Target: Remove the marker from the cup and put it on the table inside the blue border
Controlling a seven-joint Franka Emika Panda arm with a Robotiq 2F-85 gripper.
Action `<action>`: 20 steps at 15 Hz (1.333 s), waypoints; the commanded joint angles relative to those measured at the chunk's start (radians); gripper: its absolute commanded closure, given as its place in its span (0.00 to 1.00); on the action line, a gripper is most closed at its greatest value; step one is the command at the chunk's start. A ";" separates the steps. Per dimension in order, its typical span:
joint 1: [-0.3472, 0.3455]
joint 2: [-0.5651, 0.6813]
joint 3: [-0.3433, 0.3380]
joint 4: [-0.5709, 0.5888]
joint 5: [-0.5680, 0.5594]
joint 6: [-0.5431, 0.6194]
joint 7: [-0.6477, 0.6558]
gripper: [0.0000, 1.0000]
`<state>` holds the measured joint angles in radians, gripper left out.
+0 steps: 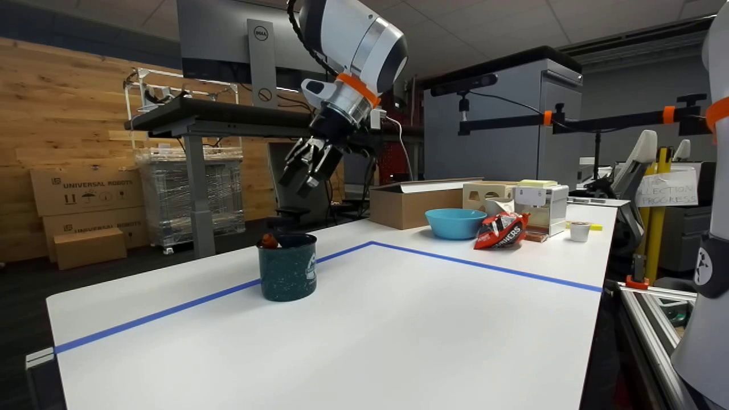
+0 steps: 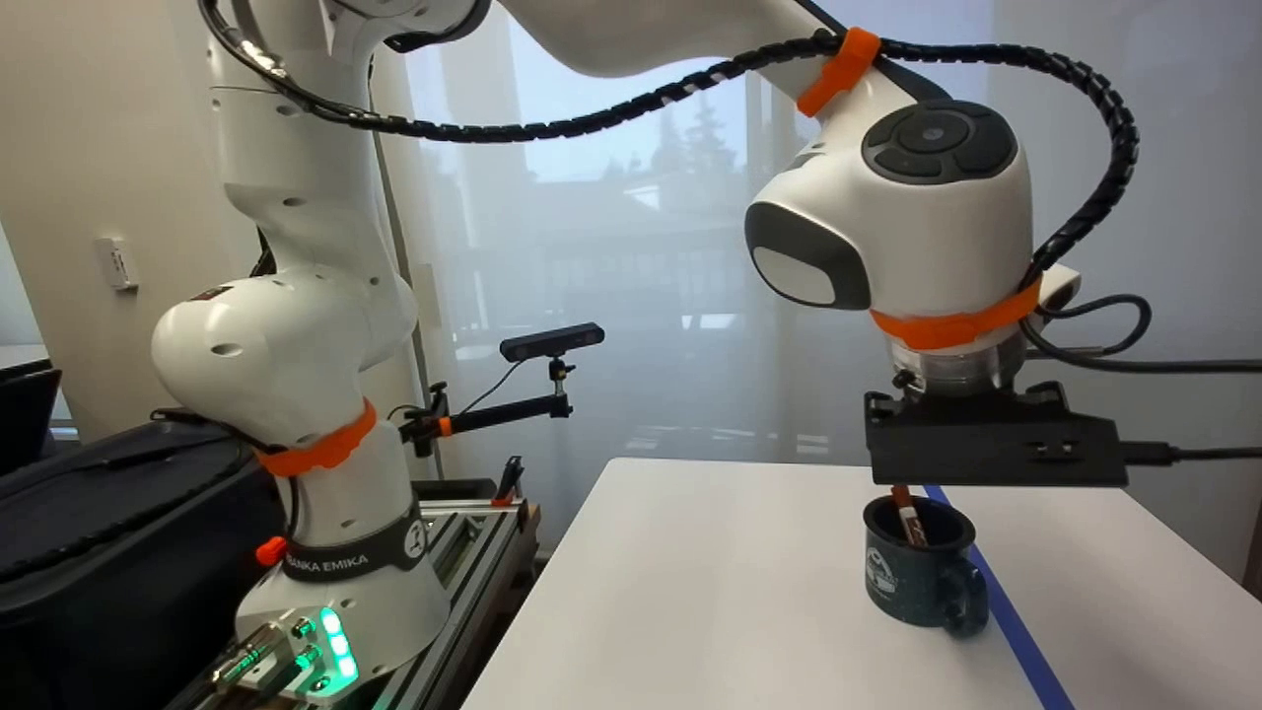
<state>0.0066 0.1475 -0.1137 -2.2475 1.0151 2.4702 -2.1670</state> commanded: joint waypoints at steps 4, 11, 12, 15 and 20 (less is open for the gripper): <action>-0.059 0.047 0.065 0.033 0.015 -0.048 -0.034 0.00; -0.076 0.082 0.088 0.055 0.015 -0.074 -0.044 0.22; -0.076 0.086 0.091 0.058 0.015 -0.075 -0.045 0.21; -0.077 0.104 0.101 0.067 0.021 -0.092 -0.049 0.51; -0.077 0.135 0.122 0.071 0.033 -0.114 -0.057 0.57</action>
<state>-0.0525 0.2604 -0.0124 -2.1959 1.0152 2.3855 -2.1898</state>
